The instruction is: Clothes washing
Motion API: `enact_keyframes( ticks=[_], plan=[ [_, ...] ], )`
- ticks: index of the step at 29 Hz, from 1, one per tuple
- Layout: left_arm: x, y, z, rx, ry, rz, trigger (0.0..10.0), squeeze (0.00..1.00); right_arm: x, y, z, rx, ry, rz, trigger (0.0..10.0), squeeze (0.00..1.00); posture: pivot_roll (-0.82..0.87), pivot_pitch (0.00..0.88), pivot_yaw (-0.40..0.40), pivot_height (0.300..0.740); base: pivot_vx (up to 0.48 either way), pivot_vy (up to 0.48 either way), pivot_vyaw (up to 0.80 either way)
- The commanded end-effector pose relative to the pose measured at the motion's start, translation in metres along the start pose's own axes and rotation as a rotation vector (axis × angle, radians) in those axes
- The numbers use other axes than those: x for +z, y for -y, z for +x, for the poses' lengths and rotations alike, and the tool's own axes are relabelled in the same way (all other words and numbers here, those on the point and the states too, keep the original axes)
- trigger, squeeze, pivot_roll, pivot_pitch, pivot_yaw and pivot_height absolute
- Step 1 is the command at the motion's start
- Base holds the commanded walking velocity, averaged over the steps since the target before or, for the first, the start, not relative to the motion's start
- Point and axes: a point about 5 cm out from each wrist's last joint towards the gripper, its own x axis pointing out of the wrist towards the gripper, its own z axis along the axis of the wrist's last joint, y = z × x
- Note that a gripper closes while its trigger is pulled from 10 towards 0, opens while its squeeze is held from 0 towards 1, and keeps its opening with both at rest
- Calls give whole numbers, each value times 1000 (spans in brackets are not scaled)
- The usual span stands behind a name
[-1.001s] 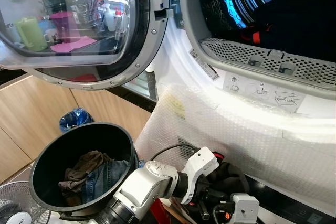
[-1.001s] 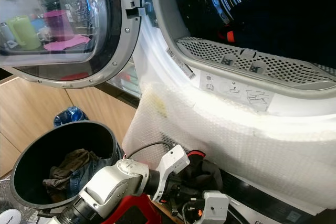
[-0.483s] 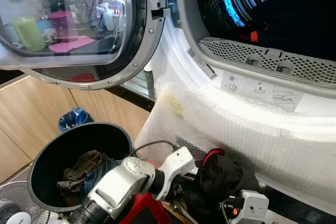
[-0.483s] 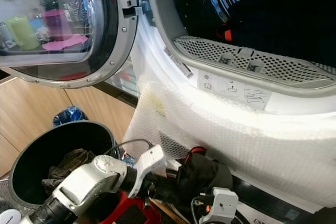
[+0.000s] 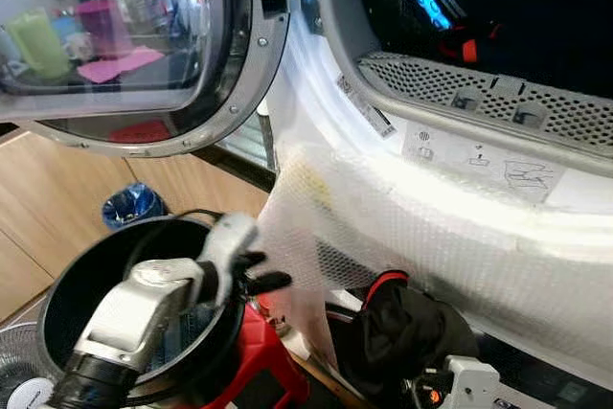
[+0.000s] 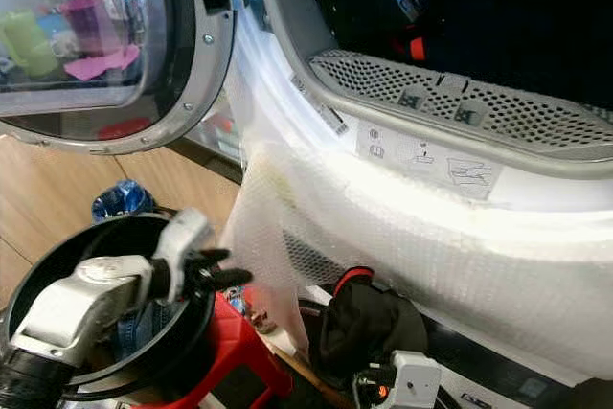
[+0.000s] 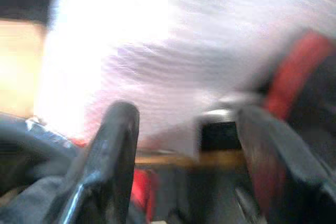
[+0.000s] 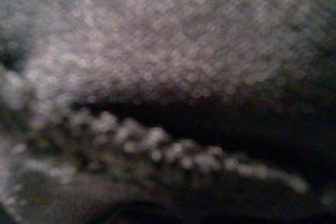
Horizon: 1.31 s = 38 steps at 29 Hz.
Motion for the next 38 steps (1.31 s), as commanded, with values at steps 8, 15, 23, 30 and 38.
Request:
enact_keyframes(
  ticks=[8,15,23,30,38],
  plan=[
    [-15,-14,-8,253,150,124,10000,0,24,-17,-13,126,60,64,0,0,85,170,91,740,0,0,0],
    [-26,-25,-16,416,199,276,10000,0,45,-32,-26,227,103,137,0,0,89,163,85,740,0,0,0],
    [-40,-27,-12,461,225,263,10000,0,106,-58,-67,581,259,303,0,0,78,135,88,740,0,0,0],
    [-39,-28,-6,462,241,272,10000,0,170,-57,-60,669,523,312,0,0,70,119,89,740,0,0,0],
    [-42,-24,-1,454,248,277,10000,0,266,-49,-37,757,849,248,0,0,66,111,79,740,0,0,0]
  ],
)
